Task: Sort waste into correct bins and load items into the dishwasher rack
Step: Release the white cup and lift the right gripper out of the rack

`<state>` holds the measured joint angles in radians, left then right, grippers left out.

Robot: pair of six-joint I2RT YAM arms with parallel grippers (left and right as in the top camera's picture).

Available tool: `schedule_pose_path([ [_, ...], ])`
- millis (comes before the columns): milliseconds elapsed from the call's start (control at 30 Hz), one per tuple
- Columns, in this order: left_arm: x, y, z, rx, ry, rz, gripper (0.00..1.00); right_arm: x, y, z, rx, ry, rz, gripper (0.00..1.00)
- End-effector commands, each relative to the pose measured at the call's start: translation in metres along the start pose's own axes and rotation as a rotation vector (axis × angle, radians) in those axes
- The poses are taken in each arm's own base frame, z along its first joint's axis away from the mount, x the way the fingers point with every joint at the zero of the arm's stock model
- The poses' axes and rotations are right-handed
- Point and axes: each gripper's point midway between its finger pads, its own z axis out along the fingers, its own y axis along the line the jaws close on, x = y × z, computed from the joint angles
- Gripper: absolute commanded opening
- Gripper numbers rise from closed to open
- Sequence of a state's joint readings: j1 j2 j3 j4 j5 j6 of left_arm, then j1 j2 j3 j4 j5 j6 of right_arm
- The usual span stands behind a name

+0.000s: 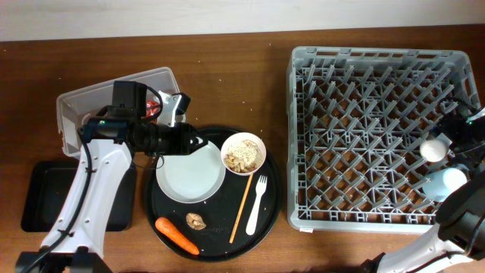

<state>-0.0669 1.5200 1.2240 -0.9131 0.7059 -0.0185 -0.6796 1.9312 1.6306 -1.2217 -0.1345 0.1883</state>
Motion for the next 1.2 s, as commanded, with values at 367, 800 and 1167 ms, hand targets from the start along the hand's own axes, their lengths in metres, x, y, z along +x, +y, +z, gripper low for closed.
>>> schedule_pose_path([
  [367, -0.003, -0.004, -0.006, 0.002, -0.021, 0.033, 0.31, 0.019, 0.012, 0.017, 0.017, 0.048, -0.035, 0.68],
  [800, -0.003, -0.004, -0.006, 0.002, -0.021, 0.033, 0.31, 0.001, 0.006, -0.013, 0.015, -0.008, -0.009, 0.7],
  [1167, -0.004, -0.004, -0.006, 0.002, -0.021, 0.033, 0.31, 0.005, -0.007, 0.021, 0.057, -0.007, -0.007, 0.78],
])
